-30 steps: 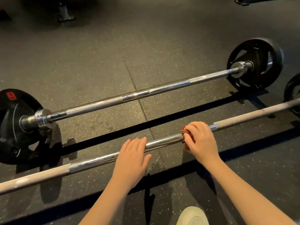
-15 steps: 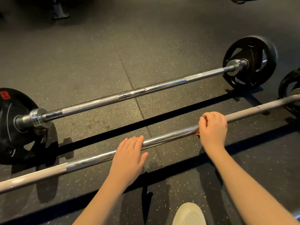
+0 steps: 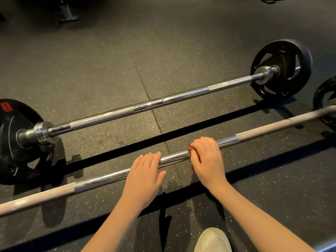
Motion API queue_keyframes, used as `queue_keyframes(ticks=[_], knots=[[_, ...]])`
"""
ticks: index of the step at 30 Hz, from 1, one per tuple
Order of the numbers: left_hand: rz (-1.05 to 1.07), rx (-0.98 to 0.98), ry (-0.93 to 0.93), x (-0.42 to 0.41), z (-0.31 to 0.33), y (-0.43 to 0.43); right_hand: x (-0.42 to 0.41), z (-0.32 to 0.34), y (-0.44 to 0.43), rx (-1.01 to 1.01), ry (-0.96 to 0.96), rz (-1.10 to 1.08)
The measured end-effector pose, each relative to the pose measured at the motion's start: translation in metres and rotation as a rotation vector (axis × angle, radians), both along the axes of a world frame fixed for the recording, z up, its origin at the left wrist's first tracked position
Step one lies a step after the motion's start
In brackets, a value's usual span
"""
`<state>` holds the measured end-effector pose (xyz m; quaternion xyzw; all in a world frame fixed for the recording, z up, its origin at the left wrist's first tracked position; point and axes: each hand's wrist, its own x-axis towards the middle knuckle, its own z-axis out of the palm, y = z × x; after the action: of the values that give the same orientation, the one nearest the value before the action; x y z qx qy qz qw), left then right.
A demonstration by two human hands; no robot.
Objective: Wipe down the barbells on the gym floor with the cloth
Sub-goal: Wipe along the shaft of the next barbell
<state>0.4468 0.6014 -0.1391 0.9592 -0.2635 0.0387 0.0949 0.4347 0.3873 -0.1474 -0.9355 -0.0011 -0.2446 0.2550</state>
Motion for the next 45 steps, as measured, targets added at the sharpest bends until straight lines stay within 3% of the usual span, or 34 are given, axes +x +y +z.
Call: queue_keyframes(ticks=[2, 3, 6, 8, 11, 13, 15, 18, 19, 20, 23, 25, 29, 30, 34, 35, 37, 40, 41, 45], knots=[[-0.001, 0.002, 0.009, 0.000, 0.001, 0.000, 0.000, 0.002, -0.025, -0.111, -0.022, 0.168], [-0.004, 0.005, 0.013, 0.000, 0.001, 0.000, 0.005, 0.003, -0.038, -0.135, -0.017, 0.123], [-0.006, 0.016, 0.039, -0.001, 0.003, -0.001, 0.019, 0.003, -0.034, -0.001, 0.009, -0.292], [-0.001, 0.019, 0.050, -0.001, 0.003, -0.002, 0.018, 0.001, 0.000, 0.076, 0.029, -0.378], [0.001, 0.031, 0.061, 0.000, 0.004, -0.001, -0.001, -0.010, 0.017, -0.108, -0.053, 0.086], [-0.014, 0.026, 0.064, 0.000, 0.005, 0.000, 0.003, -0.008, -0.008, -0.215, -0.069, 0.257], [-0.024, 0.017, 0.071, -0.001, 0.006, 0.001, 0.013, -0.004, -0.027, -0.225, -0.055, 0.135], [-0.020, 0.018, 0.081, -0.002, 0.007, 0.000, 0.021, -0.002, -0.002, 0.001, -0.008, -0.291], [-0.021, 0.019, 0.088, -0.002, 0.007, 0.000, 0.018, -0.002, 0.016, 0.054, 0.013, -0.332], [-0.023, 0.024, 0.094, -0.002, 0.008, 0.000, 0.014, -0.002, 0.029, 0.048, 0.020, -0.277], [-0.031, 0.040, 0.114, 0.001, 0.008, 0.003, 0.003, -0.006, 0.021, -0.188, -0.041, 0.192], [-0.042, 0.038, 0.145, 0.001, 0.009, 0.004, 0.015, 0.001, -0.007, -0.282, -0.025, 0.273], [-0.050, 0.028, 0.226, -0.003, 0.018, 0.005, 0.022, 0.007, 0.011, 0.023, 0.083, -0.264], [-0.046, 0.037, 0.237, -0.003, 0.020, 0.005, 0.015, 0.002, 0.029, 0.049, 0.089, -0.284], [-0.031, 0.068, 0.274, 0.001, 0.026, 0.011, -0.007, -0.012, 0.036, -0.240, -0.090, 0.269], [-0.019, 0.057, 0.287, 0.000, 0.027, 0.015, -0.001, -0.009, 0.024, -0.271, -0.090, 0.311], [0.015, 0.041, 0.297, -0.003, 0.028, 0.028, 0.016, 0.000, 0.014, -0.209, -0.027, 0.166], [0.115, 0.014, 0.288, -0.008, 0.023, 0.050, 0.022, 0.009, 0.048, 0.085, 0.097, -0.266], [0.141, 0.007, 0.280, -0.009, 0.021, 0.056, 0.017, 0.008, 0.063, 0.102, 0.121, -0.245], [0.133, 0.013, 0.257, -0.010, 0.019, 0.066, -0.002, -0.013, 0.061, -0.223, -0.022, 0.327]])
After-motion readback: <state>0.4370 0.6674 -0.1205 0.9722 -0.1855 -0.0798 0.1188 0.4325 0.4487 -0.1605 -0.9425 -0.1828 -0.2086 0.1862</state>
